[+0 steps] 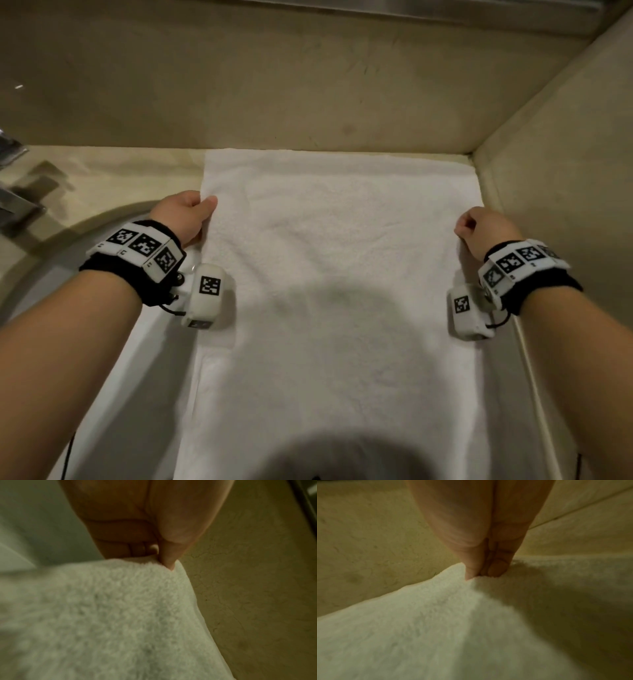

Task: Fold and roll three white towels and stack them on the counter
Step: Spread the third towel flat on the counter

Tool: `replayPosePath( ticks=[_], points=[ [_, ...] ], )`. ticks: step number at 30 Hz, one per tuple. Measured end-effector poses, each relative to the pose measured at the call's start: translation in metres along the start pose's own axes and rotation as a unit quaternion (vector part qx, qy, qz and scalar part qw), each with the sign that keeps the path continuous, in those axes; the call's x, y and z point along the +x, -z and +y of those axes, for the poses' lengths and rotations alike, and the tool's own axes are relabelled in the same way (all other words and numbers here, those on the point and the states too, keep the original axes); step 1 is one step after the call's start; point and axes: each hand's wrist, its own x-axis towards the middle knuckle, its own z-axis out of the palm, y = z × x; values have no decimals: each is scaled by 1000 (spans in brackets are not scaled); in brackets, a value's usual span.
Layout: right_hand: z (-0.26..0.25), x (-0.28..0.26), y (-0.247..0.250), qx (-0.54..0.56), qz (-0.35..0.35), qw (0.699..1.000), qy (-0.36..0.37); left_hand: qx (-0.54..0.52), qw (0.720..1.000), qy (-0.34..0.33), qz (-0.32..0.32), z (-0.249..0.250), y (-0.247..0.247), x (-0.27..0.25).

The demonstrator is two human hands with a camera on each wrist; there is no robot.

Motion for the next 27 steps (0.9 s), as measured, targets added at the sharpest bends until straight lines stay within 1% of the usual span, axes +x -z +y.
replayPosePath(
  ticks=[3, 6, 8, 10, 13, 15, 16, 18, 20, 22, 23, 25, 27],
  points=[
    [-11, 8, 3, 7, -3, 999, 39, 1, 1000, 22, 17, -9, 12, 2],
    [-15, 11, 4, 6, -2, 998, 59, -11, 999, 39, 14, -13, 14, 0],
    [-14, 7, 3, 7, 9, 998, 65, -6, 999, 30, 17, -12, 11, -6],
    [-13, -1, 3, 7, 19, 997, 68, 6, 999, 17, 38, -8, 8, -12],
    [-7, -32, 7, 37, 13, 996, 79, 30, 996, -3, 80, -7, 7, -34],
    [-1, -60, 12, 69, 40, 993, 85, 75, 993, -35, 87, -6, 7, -58],
    [5, -81, 14, 81, 61, 991, 87, 92, 991, -60, 71, -7, 6, -77],
    [16, -125, 12, 94, 83, 987, 101, 125, 986, -109, 12, -11, 2, -119],
    [29, -166, 5, 94, 78, 985, 122, 159, 975, -148, -40, -17, -3, -162],
    [47, -212, -10, 93, 71, 984, 134, 206, 958, -190, -56, -33, -10, -209],
    [57, -235, -20, 92, 66, 985, 132, 235, 948, -205, -56, -45, -12, -234],
    [77, -271, -41, 93, 56, 988, 106, 287, 928, -225, -75, -68, -15, -269],
    [100, -303, -67, 83, 38, 993, 71, 351, 903, -224, -106, -96, -15, -298]
  ],
)
